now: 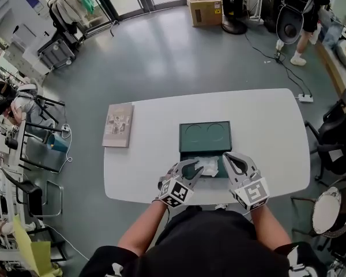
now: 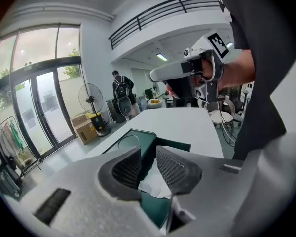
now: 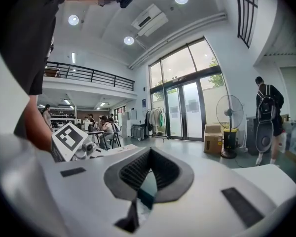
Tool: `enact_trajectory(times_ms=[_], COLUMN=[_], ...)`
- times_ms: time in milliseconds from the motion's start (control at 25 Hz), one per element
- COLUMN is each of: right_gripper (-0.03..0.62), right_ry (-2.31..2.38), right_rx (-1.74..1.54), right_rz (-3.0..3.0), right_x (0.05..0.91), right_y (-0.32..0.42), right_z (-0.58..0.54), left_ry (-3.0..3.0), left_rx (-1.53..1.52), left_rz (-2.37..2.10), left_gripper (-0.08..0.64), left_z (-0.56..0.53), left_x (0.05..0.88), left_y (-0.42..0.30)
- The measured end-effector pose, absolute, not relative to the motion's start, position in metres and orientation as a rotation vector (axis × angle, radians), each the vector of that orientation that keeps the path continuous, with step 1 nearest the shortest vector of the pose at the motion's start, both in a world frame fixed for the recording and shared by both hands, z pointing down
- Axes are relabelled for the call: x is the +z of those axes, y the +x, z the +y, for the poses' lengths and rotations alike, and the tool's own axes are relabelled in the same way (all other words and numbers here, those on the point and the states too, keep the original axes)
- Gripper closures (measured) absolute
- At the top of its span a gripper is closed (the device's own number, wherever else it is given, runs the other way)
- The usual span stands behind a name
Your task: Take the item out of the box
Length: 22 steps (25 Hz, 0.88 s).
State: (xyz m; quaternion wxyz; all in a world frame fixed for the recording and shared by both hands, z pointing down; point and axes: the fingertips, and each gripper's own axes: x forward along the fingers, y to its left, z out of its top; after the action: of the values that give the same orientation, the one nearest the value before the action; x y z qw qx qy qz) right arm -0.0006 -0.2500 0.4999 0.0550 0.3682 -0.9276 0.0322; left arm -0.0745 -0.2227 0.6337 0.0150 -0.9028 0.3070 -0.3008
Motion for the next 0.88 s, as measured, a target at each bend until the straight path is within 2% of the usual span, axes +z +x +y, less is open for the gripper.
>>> enact_trajectory(times_ms=[120, 560, 880], right_gripper=[0.586, 0.586, 0.586], right_ry=[1.117, 1.144, 1.174], right_rx=[0.131, 0.179, 0.234], right_rz=[-2.808, -2.759, -2.745], right_x=[0.504, 0.516, 0.530], right_y=[-0.002, 0.009, 0.022], right_z=[-0.250, -0.253, -0.253], left_ry=[-2.806, -2.726, -2.629], left_rx=[-1.081, -1.524, -1.674], left_rz=[0.817, 0.436, 0.335], left_gripper=[0.410, 0.399, 0.411], left_z=[-0.219, -0.213, -0.220], left_x=[0.651, 0.718, 0.752], left_y=[-0.068, -0.048, -0.046])
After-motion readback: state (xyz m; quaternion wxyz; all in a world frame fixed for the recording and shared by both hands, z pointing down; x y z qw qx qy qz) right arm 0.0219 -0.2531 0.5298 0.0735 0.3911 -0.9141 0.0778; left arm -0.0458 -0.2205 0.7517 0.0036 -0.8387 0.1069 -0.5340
